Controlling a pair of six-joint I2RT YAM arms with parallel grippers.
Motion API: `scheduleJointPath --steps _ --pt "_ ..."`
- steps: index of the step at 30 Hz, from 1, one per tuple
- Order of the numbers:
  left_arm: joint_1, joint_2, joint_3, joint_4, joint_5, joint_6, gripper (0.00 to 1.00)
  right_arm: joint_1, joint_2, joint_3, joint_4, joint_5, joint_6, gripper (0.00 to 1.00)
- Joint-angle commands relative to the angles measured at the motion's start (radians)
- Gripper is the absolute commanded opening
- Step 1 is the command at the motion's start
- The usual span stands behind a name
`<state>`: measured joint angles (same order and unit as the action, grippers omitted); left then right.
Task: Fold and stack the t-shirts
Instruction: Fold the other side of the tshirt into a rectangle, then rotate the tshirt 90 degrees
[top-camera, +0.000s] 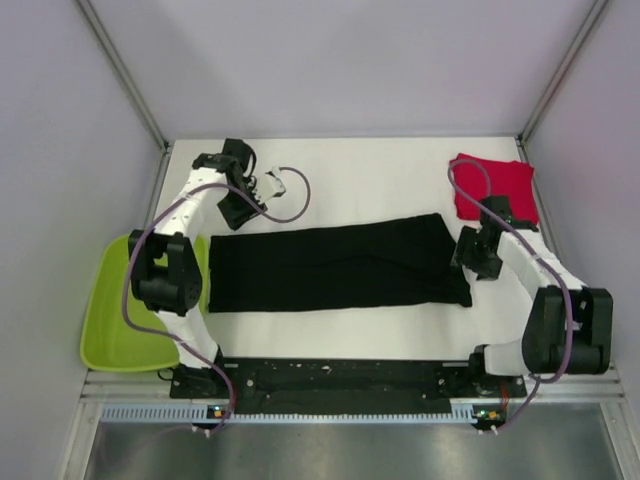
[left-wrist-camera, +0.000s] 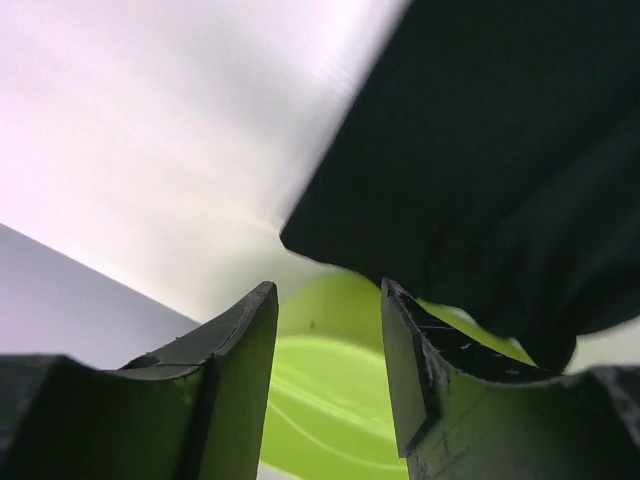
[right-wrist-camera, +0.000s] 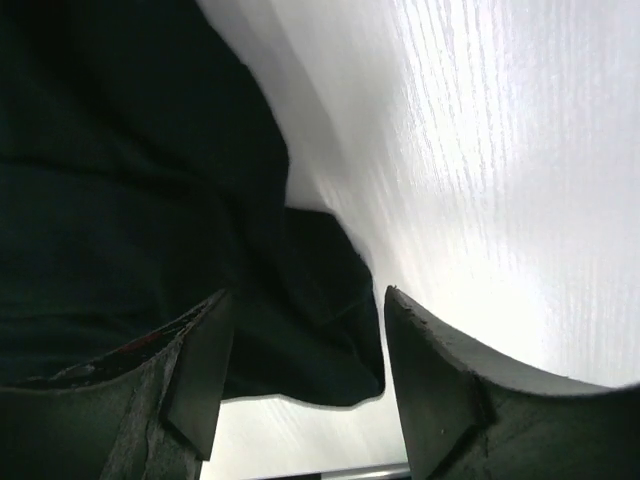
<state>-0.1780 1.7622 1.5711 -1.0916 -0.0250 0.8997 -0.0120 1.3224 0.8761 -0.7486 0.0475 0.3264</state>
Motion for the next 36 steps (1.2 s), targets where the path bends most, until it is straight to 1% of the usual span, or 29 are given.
scheduleJointPath --steps 1,2,4,6,7,9,10,12,13,17,20,22,23,25,26,27,28,30,34,36 --pt "0.002 0.153 0.036 0.191 -0.111 -0.162 0.52 -0.022 0.144 -0.037 0.077 -0.044 0.013 0.52" --pt "0.0 0.173 0.037 0.231 -0.133 -0.163 0.54 -0.023 0.187 -0.029 0.087 -0.075 0.005 0.44" --pt "0.002 0.216 0.037 0.287 -0.17 -0.157 0.57 -0.022 0.245 -0.013 0.1 -0.089 -0.001 0.3" --pt "0.002 0.258 0.033 0.332 -0.199 -0.142 0.57 -0.022 0.287 0.003 0.103 -0.077 -0.006 0.18" --pt "0.002 0.273 0.027 0.344 -0.211 -0.128 0.56 -0.023 0.3 0.012 0.106 -0.074 -0.007 0.14" --pt "0.002 0.302 0.001 0.346 -0.208 -0.101 0.5 -0.023 0.325 0.03 0.114 -0.081 -0.016 0.06" --pt "0.0 0.307 -0.02 0.345 -0.196 -0.085 0.41 -0.022 0.343 0.047 0.115 -0.075 -0.024 0.04" --pt "-0.008 0.296 -0.09 0.334 -0.164 -0.055 0.31 -0.023 0.392 0.098 0.117 -0.052 -0.041 0.01" --pt "-0.017 0.281 -0.126 0.335 -0.15 -0.039 0.27 -0.022 0.431 0.141 0.115 -0.022 -0.05 0.0" --pt "-0.049 0.183 -0.276 0.323 -0.105 -0.004 0.25 -0.022 0.585 0.36 0.098 -0.035 -0.066 0.0" --pt "-0.067 0.128 -0.341 0.277 -0.095 0.004 0.25 -0.022 0.696 0.554 0.084 -0.043 -0.058 0.0" --pt "-0.084 0.097 -0.385 0.24 -0.084 0.002 0.25 -0.014 0.77 0.683 0.078 -0.102 -0.067 0.0" --pt "-0.098 0.085 -0.407 0.222 -0.072 0.001 0.23 -0.006 0.812 0.754 0.075 -0.135 -0.072 0.0" --pt "-0.136 0.045 -0.463 0.187 -0.043 0.004 0.22 0.006 0.907 0.886 0.075 -0.251 -0.069 0.0" --pt "-0.156 0.031 -0.485 0.165 -0.029 0.007 0.23 0.038 0.957 0.962 0.066 -0.302 -0.066 0.0" --pt "-0.176 0.014 -0.502 0.145 -0.014 0.008 0.23 0.052 1.012 1.03 0.054 -0.342 -0.063 0.0" --pt "-0.198 0.002 -0.514 0.13 0.003 0.008 0.24 0.066 1.053 1.107 0.043 -0.35 -0.058 0.0" --pt "-0.228 -0.018 -0.531 0.09 0.055 0.002 0.25 0.084 1.139 1.229 0.028 -0.337 -0.034 0.0" --pt "-0.299 -0.03 -0.548 0.045 0.134 -0.033 0.27 0.083 1.273 1.45 0.035 -0.327 0.068 0.0" --pt "-0.351 -0.033 -0.534 0.032 0.192 -0.065 0.27 0.084 1.345 1.581 0.057 -0.365 0.092 0.0"
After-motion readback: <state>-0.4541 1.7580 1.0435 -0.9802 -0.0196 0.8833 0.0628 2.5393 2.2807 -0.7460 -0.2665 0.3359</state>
